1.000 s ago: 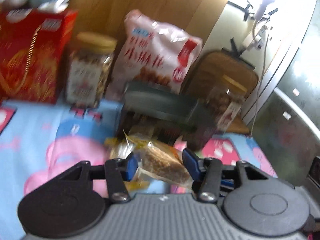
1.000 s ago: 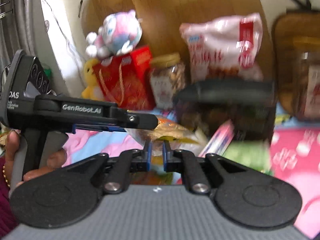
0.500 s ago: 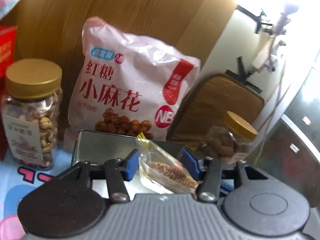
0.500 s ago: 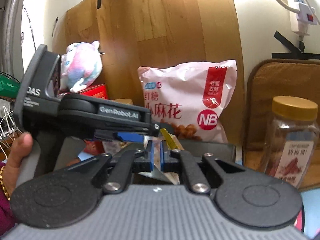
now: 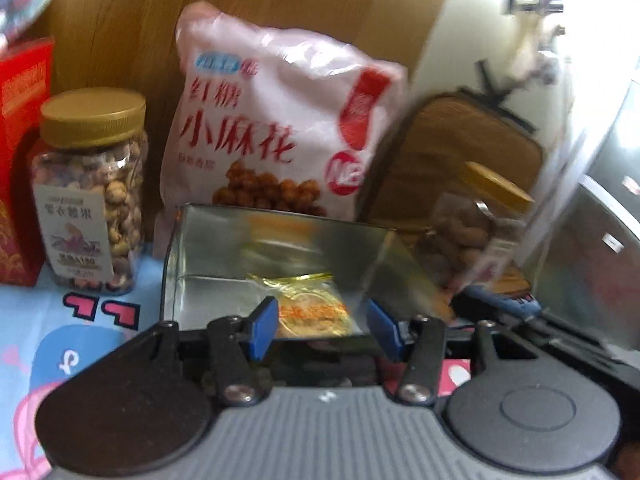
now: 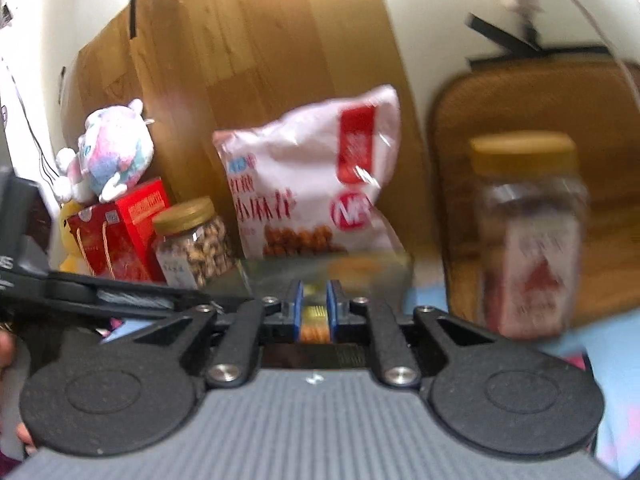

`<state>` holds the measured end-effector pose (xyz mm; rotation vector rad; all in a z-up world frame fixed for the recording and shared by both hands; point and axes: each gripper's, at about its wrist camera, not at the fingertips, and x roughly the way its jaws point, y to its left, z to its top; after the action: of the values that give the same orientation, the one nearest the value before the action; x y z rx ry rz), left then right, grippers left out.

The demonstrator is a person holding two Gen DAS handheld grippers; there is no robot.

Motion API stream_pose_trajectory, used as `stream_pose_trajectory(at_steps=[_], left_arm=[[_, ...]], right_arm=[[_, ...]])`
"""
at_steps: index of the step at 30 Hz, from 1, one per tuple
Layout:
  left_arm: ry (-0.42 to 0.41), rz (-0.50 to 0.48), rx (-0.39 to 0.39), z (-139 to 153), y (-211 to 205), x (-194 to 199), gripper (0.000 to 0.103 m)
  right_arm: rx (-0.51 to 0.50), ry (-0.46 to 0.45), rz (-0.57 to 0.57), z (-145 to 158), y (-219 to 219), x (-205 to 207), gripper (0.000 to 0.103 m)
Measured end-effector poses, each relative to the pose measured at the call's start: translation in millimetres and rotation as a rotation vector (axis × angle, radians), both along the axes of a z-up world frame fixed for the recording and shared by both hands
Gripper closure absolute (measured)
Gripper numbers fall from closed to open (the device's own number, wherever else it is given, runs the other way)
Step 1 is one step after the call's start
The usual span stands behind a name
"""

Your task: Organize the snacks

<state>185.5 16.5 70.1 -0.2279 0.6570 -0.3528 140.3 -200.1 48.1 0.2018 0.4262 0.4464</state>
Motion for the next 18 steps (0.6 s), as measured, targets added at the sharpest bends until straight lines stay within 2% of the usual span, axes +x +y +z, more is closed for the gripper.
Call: stream_pose_trajectory(at_steps=[1,5,8,11,12,14,18], left_arm=[[-0.024,-0.003,0.016,2.5,-0.6,-12.7,0.051],[-0.033,-0.037,-0.01,3.7,2.9,-47.5,0.051],[-0.006,-0.052,-0.012,-1.7,1.8,-68.5,0.051],[0.039,-0.094,-0.016,-12.6,-6.4,-85.3,0.051],[0.053,-0.113,-0.017,-16.2,-10.6,-89.2,0.051],[0.066,-0.131,0.005,-22.9,-18.5,-95.1,0.051],[0.073,-0.059,0.061,-33.7,-17.3,-95.0,0.051]], right_arm=[[0.017,0.026,-0.008,-6.2,-6.3,-9.6,0.086],[0.074,0.115,-0.037,-31.5,-22.1,-38.9,0.085],[0.111,0.18,-0.048,-51.0,-30.8,-58.7,0.084],[0.16,0.246,-0.038,-65.1,-38.3,-74.0,0.07],[0.178,0.256,-0.039,-66.8,-40.5,-77.7,0.067],[0.195,0.263,-0.035,-68.6,-42.6,-87.1,0.066],[0.186,0.241,-0.018,-60.9,-41.0,-97.6,0.066]])
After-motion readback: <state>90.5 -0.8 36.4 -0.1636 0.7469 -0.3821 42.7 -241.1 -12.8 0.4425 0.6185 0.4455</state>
